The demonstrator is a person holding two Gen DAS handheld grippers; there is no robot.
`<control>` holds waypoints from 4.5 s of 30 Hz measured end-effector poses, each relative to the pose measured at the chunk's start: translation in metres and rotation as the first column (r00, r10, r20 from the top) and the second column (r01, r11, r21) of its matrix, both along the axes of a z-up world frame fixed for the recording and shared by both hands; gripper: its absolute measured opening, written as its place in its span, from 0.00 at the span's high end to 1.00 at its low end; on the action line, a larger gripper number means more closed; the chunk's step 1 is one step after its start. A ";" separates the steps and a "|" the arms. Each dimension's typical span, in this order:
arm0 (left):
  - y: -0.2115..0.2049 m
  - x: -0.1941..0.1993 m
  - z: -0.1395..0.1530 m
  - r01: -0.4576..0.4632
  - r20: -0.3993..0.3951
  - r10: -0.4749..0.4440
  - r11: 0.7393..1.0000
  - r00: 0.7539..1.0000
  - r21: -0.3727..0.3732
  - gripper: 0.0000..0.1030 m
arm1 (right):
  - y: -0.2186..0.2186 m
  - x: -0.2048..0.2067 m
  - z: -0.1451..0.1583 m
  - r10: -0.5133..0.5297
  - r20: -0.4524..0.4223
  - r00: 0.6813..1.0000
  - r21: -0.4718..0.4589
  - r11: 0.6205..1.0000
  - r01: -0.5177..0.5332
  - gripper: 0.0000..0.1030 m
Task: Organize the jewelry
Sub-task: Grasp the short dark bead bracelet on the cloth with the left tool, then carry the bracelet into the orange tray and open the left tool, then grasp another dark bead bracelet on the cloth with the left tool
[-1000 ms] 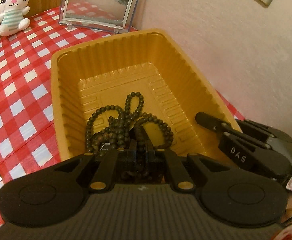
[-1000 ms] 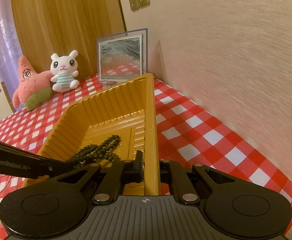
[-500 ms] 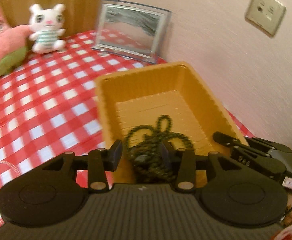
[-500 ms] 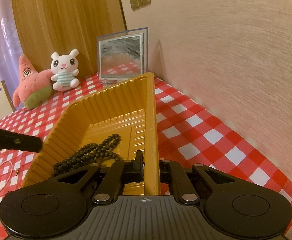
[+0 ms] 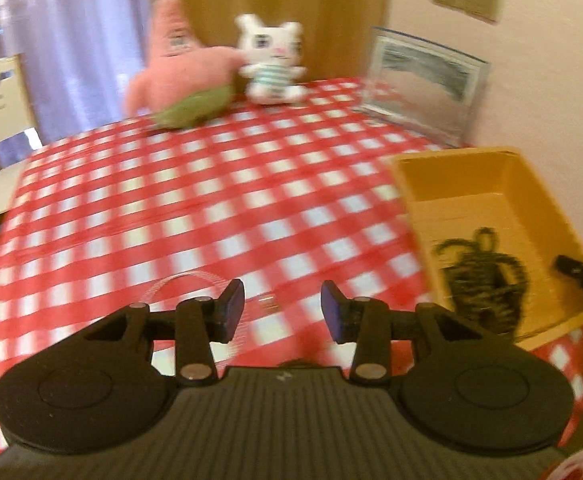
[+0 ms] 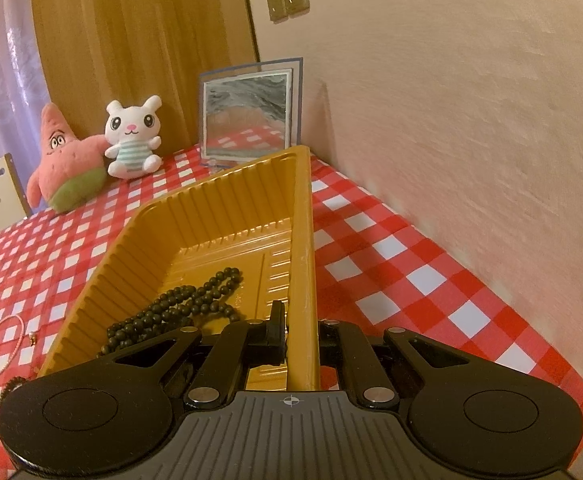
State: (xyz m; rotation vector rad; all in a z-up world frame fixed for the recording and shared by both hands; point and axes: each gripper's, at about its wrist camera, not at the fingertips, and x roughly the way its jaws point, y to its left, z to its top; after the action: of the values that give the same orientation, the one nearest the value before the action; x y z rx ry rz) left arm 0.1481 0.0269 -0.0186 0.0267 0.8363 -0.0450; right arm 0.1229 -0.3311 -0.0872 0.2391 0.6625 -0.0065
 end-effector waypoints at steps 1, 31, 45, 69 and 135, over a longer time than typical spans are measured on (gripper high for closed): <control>0.010 -0.004 0.000 -0.027 0.001 0.027 1.000 1.000 0.011 0.63 | 0.000 0.000 0.000 0.000 0.000 1.000 -0.002 1.000 0.000 0.94; 0.003 -0.042 -0.068 0.060 -0.123 -0.065 0.997 0.990 -0.046 0.66 | 0.003 -0.001 0.003 -0.003 -0.012 1.000 -0.034 0.999 0.002 0.94; -0.032 0.001 -0.086 0.136 -0.084 -0.140 0.990 0.987 -0.045 0.76 | 0.004 -0.002 0.003 -0.009 -0.018 1.000 -0.029 1.000 0.008 0.94; -0.048 0.011 -0.097 0.175 -0.077 -0.175 0.985 0.982 -0.002 0.95 | 0.004 -0.002 0.003 -0.009 -0.020 1.000 -0.028 1.000 0.009 0.94; 0.007 -0.026 -0.076 0.013 -0.106 -0.019 0.999 0.994 -0.051 0.82 | 0.010 -0.008 0.013 0.015 -0.004 1.000 -0.055 0.998 -0.015 0.93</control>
State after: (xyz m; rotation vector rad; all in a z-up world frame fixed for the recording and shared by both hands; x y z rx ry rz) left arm 0.1223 0.0341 -0.0951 -0.0165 0.9415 -0.0829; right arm 0.1151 -0.3214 -0.0745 0.1814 0.6664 -0.0105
